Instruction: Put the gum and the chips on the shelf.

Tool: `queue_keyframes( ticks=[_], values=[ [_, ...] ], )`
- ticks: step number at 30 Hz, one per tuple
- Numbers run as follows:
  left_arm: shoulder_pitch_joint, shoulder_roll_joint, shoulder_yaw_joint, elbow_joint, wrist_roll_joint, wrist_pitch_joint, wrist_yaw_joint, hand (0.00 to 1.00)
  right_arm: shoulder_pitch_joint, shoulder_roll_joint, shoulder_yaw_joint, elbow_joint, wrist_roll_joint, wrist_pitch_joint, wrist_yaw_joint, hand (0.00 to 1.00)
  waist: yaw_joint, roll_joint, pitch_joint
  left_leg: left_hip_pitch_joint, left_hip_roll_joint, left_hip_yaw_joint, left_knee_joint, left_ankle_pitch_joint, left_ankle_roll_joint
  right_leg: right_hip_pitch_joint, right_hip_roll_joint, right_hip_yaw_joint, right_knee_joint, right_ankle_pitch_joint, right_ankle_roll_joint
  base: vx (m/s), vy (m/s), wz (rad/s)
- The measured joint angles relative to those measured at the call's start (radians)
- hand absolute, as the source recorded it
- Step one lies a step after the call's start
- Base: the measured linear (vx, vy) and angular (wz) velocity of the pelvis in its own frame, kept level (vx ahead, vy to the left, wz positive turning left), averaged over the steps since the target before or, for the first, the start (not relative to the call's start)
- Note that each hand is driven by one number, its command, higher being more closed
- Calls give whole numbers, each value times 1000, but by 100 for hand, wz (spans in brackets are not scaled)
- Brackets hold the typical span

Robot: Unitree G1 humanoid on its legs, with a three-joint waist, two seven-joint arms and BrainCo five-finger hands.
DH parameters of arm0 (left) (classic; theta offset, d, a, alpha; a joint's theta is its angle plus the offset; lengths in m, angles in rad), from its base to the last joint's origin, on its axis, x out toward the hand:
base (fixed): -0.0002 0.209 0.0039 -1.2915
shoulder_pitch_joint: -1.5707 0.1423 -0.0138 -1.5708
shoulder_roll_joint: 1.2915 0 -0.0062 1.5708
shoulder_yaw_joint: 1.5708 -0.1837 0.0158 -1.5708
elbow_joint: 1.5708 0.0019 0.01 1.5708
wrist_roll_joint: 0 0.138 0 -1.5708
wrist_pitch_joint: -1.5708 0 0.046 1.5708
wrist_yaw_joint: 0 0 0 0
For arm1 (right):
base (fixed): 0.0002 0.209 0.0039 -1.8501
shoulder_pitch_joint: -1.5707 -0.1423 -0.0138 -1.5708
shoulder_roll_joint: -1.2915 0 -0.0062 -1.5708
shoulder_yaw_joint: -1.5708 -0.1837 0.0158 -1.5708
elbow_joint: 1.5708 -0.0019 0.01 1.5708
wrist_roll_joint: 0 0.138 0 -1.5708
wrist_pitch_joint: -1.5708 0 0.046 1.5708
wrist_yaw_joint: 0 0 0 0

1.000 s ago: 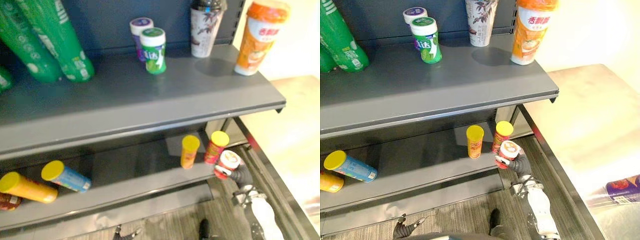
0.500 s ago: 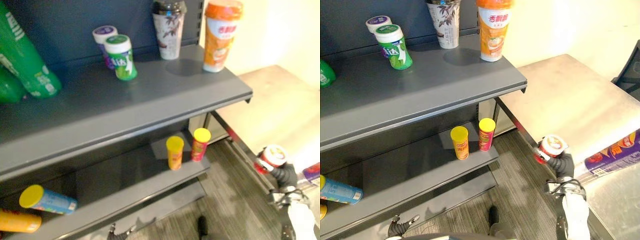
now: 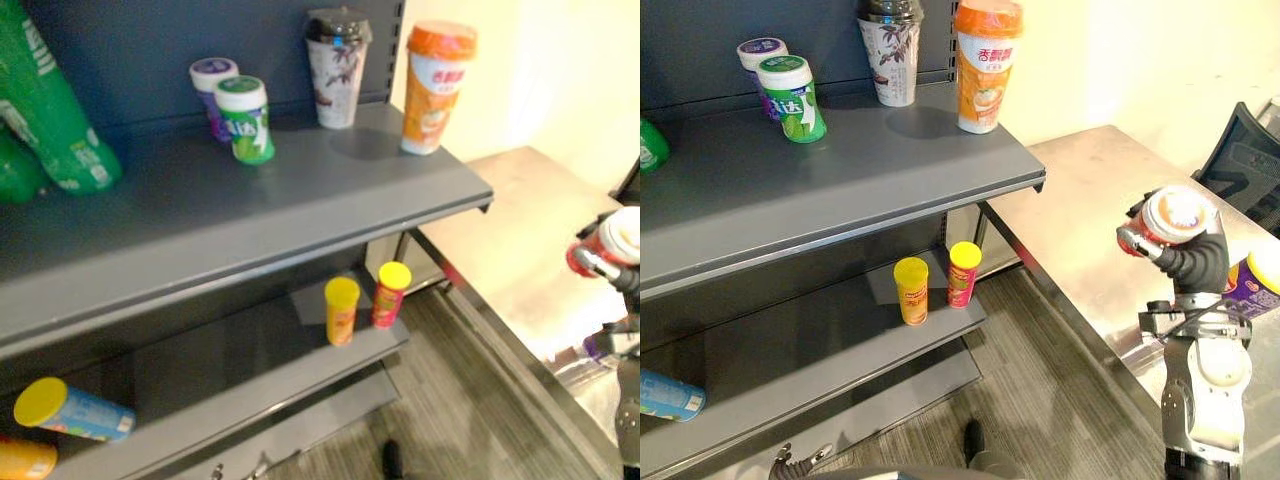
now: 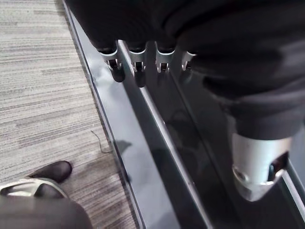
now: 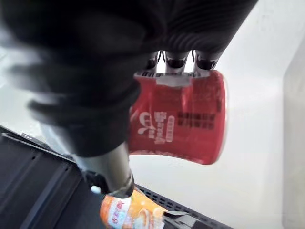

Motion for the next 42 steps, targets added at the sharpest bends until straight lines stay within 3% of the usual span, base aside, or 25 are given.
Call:
queue_keyframes(
  ticks=[12, 27, 38, 42],
  values=[
    [-6, 3, -1, 0, 0, 0, 4, 0, -287, -136, 104, 18, 49, 92, -19, 100, 22, -12, -9, -23, -8, -52, 3, 7, 12, 1, -16, -46, 0, 1, 1, -31, -20, 11],
    [-7, 7, -4, 4, 32, -1, 8, 0, -415, -118, 366, -10, 160, 342, 23, 100, 50, -24, -19, -47, -27, -101, 0, 26, 33, 2, -47, -90, -5, 10, 8, -36, -11, 9],
    [-15, 16, -34, 26, 68, -1, 9, 0, -463, -76, 501, -57, 185, 394, 32, 100, 60, -23, -32, -50, -26, -106, -2, 33, 33, 2, -48, -97, -5, 11, 8, -4, -2, 1],
    [-21, 17, -40, 28, 65, -1, 9, 0, -501, -76, 546, -54, 185, 407, 4, 100, 75, -23, -33, -59, -26, -122, -2, 39, 34, 3, -52, -113, -5, 11, 8, -22, -11, 10]
  ],
)
